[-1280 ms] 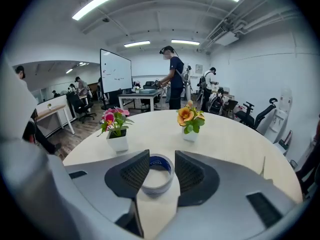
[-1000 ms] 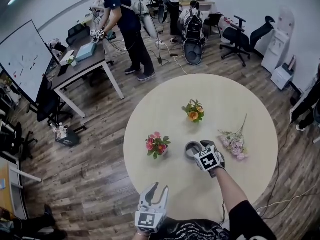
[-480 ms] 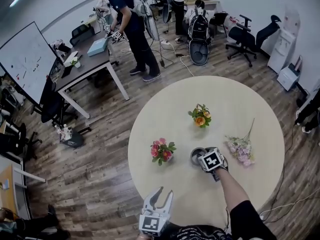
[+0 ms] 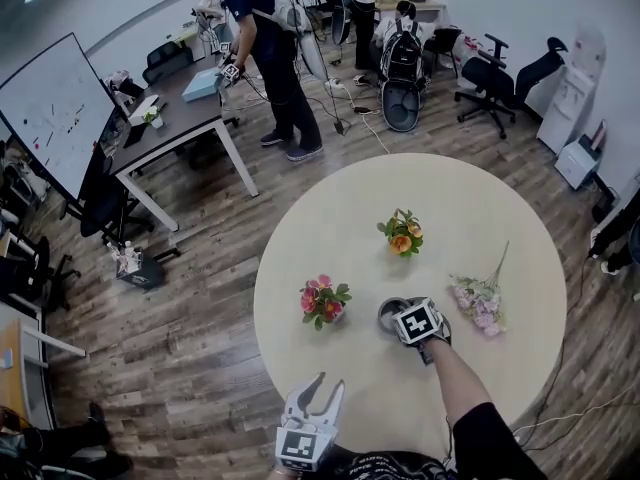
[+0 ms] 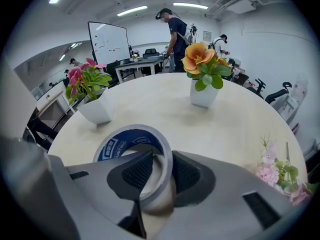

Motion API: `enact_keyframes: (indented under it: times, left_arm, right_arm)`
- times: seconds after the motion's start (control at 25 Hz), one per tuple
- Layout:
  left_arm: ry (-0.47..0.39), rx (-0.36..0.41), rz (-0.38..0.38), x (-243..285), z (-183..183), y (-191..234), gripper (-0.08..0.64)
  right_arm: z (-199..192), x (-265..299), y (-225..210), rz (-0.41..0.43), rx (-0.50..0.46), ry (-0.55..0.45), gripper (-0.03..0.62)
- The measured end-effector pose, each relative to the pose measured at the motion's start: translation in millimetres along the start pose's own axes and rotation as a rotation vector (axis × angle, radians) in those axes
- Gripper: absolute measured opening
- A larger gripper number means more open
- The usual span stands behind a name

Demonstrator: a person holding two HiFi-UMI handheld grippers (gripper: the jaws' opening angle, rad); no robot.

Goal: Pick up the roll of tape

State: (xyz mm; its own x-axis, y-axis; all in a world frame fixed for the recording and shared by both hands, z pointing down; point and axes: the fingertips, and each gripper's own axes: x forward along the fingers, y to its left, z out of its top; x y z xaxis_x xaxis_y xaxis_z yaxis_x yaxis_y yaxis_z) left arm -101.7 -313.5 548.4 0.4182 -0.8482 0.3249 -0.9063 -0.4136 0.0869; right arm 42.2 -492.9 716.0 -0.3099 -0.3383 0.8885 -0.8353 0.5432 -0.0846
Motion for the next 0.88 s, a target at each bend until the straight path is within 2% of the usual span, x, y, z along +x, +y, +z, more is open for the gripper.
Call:
enact_keyframes:
  times: [0.08, 0.16, 0.4, 0.56, 0.88]
  left_arm:
    - [0.000, 0.003, 0.002, -1, 2, -2, 0.159]
    - [0.003, 0.001, 0.008, -3, 2, -2, 0.156]
    - [0.000, -0.025, 0.000, -8, 0, -4, 0.156]
    - [-0.003, -0.035, -0.011, -8, -1, -8, 0.156]
    - [-0.018, -0.019, -0.057, -10, -1, -27, 0.156]
  right_arm:
    - [11, -5, -7, -0.062, -0.046, -0.046, 0.081]
    - [20, -8, -7, -0.085, -0.060, -0.095, 0.078]
    - [14, -21, -12, -0.130, 0.009, -0.156, 0.074]
    - [7, -37, -10, -0.138, 0.028, -0.213, 0.074]
    - [18, -85, -11, -0.146, 0.069, -0.332, 0.074]
